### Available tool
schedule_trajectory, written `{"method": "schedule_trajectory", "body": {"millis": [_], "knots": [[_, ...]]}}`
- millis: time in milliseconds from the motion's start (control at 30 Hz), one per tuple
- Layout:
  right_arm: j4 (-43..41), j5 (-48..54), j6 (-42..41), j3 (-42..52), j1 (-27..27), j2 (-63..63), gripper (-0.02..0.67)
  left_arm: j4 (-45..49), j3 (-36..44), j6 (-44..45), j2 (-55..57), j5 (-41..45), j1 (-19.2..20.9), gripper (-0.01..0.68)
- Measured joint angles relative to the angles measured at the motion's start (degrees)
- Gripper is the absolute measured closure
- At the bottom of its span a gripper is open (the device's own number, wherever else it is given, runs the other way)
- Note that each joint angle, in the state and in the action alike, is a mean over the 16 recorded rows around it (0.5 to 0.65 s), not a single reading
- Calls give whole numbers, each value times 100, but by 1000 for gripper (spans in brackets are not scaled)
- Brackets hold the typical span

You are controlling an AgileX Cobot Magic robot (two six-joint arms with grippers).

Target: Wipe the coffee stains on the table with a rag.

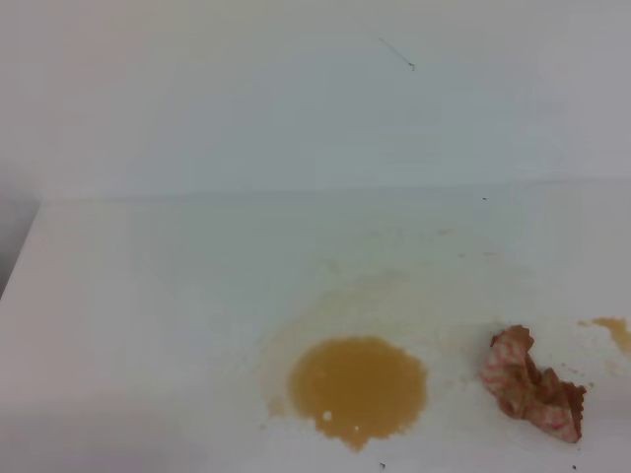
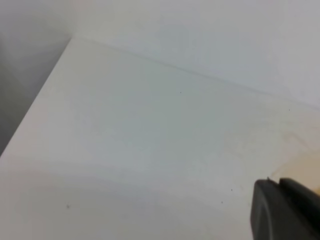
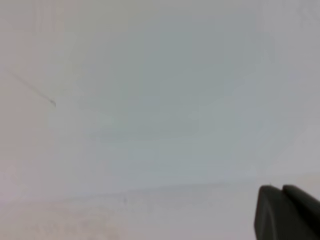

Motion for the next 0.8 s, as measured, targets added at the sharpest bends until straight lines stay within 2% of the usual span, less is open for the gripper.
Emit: {"method": "schedule_trajectory", "body": {"millis": [433, 800], "knots": [[118, -1578, 185, -37, 0, 9, 651, 0, 0, 0, 0, 0, 0, 673], [121, -1593, 579, -587, 0, 17, 651, 0, 0, 0, 0, -6, 0, 673]]}}
